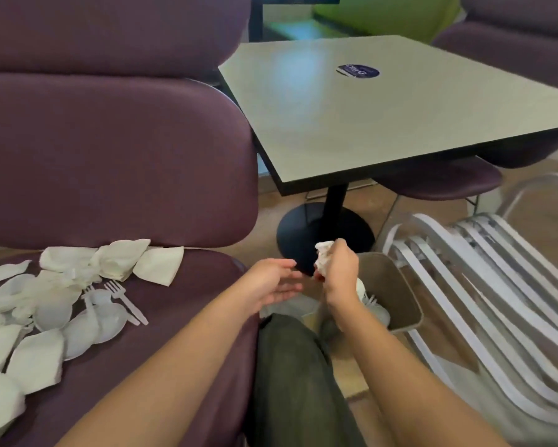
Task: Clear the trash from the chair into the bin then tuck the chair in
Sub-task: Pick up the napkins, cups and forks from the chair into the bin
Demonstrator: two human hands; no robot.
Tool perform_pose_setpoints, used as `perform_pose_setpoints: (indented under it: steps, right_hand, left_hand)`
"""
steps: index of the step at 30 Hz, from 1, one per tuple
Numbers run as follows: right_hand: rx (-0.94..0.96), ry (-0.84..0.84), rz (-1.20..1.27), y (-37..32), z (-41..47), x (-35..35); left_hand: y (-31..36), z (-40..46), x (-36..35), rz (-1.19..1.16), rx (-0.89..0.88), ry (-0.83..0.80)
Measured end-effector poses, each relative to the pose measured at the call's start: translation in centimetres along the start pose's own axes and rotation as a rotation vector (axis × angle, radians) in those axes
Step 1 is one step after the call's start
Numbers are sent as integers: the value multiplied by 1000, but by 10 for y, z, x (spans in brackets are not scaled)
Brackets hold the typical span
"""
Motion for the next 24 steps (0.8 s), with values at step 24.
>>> perform_pose_setpoints:
  steps: [24]
  right_hand:
    - [-26,-244,-838,63,62,112]
  left_hand:
    - [-80,111,-75,1240,-57,89]
Point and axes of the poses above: each hand's wrist, its own z-axis towards the middle knuckle, its own x-axis out of the back of the hand, y = z × x, the point moved 5 cm from there along z, towards the middle knuckle, and after that the axes turned 5 degrees about -y, right-handed, at the moved point
